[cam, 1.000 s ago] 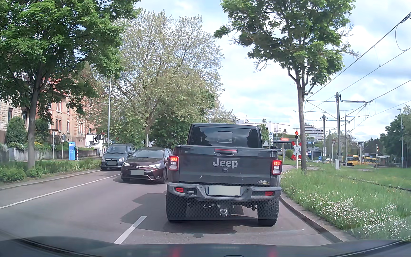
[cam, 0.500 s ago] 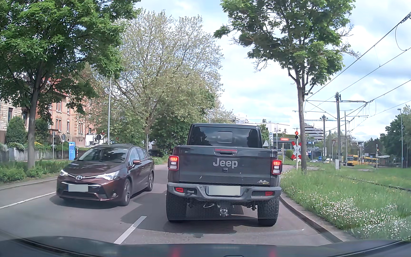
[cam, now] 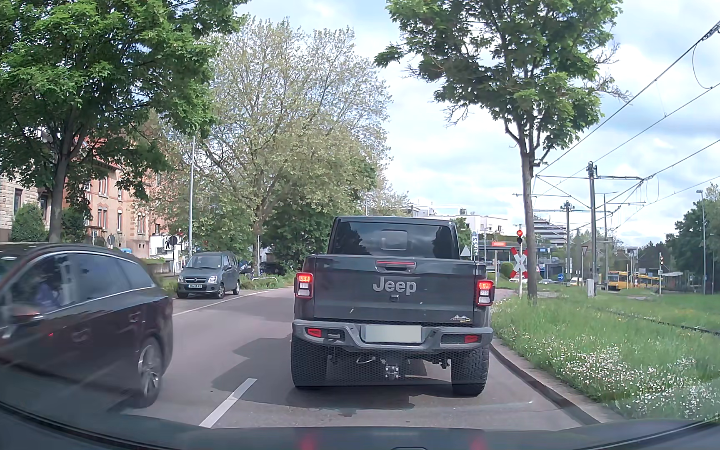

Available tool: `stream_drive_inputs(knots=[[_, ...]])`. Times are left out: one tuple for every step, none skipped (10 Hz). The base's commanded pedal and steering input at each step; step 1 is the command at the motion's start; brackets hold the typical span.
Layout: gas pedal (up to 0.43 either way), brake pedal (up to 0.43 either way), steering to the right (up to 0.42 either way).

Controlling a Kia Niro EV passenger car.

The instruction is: Follow the waypoints while adhering to traffic rules and regulations

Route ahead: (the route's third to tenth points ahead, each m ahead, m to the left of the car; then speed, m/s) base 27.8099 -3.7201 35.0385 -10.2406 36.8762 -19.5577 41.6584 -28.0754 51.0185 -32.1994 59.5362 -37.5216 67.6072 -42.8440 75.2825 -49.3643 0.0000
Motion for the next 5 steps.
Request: stream_drive_inputs(knots=[[0.000,0.000,-0.012],[0.000,0.000,-0.013],[0.000,0.000,-0.012],[0.000,0.000,-0.013],[0.000,0.000,-0.012]])
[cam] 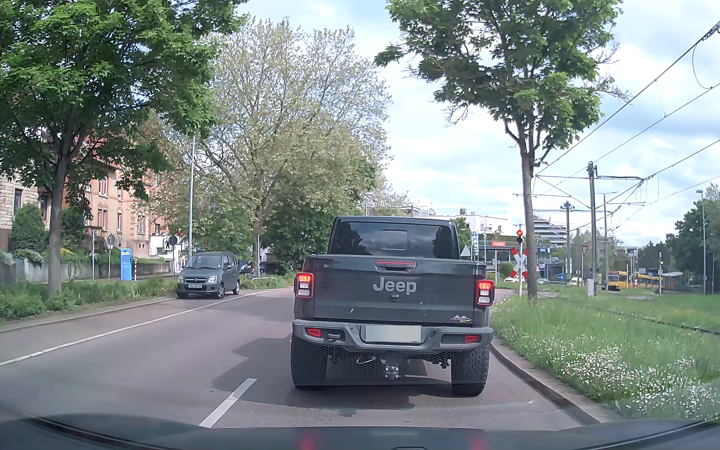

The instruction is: Follow the waypoints while adhering to traffic rules and regulations

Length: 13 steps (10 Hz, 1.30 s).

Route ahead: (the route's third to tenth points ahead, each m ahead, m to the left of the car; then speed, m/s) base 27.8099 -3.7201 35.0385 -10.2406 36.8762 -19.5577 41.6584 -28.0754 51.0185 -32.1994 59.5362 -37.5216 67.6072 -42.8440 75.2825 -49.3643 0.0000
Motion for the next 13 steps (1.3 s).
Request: stream_drive_inputs(knots=[[0.000,0.000,-0.013],[0.000,0.000,-0.013],[0.000,0.000,-0.013],[0.000,0.000,-0.013],[0.000,0.000,-0.012],[0.000,0.000,-0.013],[0.000,0.000,-0.013],[0.000,0.000,-0.013],[0.000,0.000,-0.013],[0.000,0.000,-0.013],[0.000,0.000,-0.013],[0.000,0.000,-0.013],[0.000,0.000,-0.013]])
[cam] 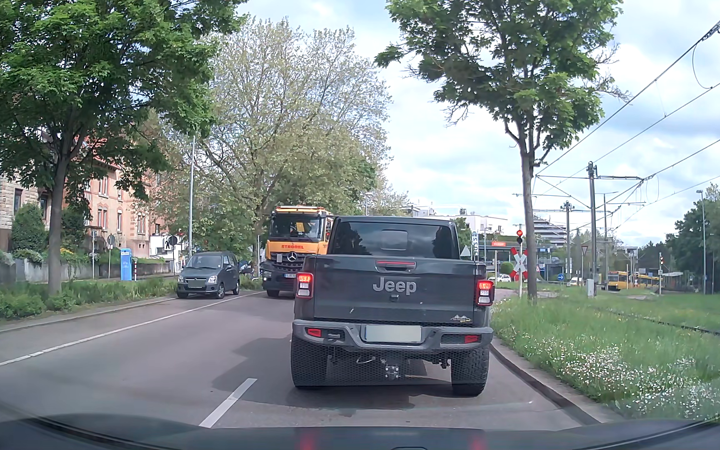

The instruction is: Follow the waypoints while adhering to traffic rules and regulations

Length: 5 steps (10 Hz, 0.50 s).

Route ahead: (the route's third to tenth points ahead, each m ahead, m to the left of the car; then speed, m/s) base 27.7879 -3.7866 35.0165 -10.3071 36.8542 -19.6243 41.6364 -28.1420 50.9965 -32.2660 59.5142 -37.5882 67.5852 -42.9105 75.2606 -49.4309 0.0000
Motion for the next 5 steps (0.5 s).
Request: stream_drive_inputs(knots=[[0.000,0.000,-0.012],[0.000,0.000,-0.013],[0.000,0.000,-0.013],[0.000,0.000,-0.013],[0.000,0.000,-0.013]])
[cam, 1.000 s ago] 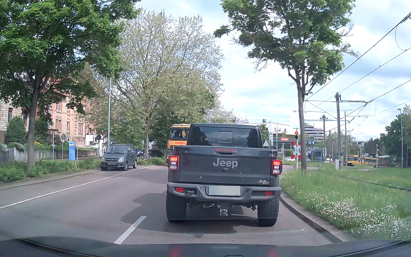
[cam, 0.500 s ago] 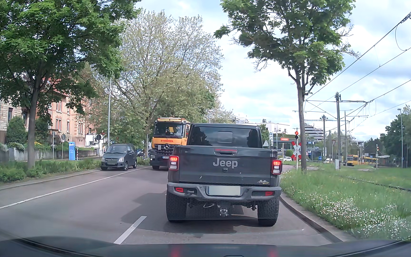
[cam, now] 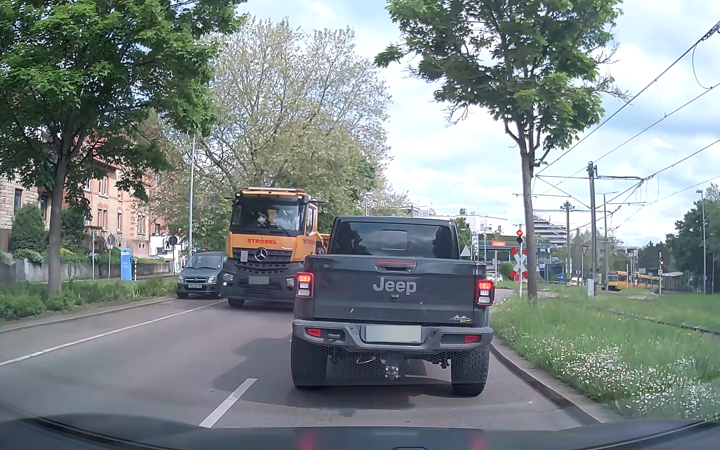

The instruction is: Follow the waypoints while adhering to traffic rules and regulations

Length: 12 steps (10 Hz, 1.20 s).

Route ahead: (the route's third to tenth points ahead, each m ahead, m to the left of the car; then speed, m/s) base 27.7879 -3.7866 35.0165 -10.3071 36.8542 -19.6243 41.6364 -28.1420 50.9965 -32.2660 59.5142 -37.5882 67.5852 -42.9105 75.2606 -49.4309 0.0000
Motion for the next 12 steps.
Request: stream_drive_inputs(knots=[[0.000,0.000,-0.013],[0.000,0.000,-0.013],[0.000,0.000,-0.013],[0.000,0.000,-0.013],[0.000,0.000,-0.013],[0.000,0.000,-0.013],[0.000,0.000,-0.013],[0.000,0.000,-0.013],[0.000,0.000,-0.013],[0.000,0.000,-0.013],[0.000,0.000,-0.013],[0.000,0.000,-0.013]])
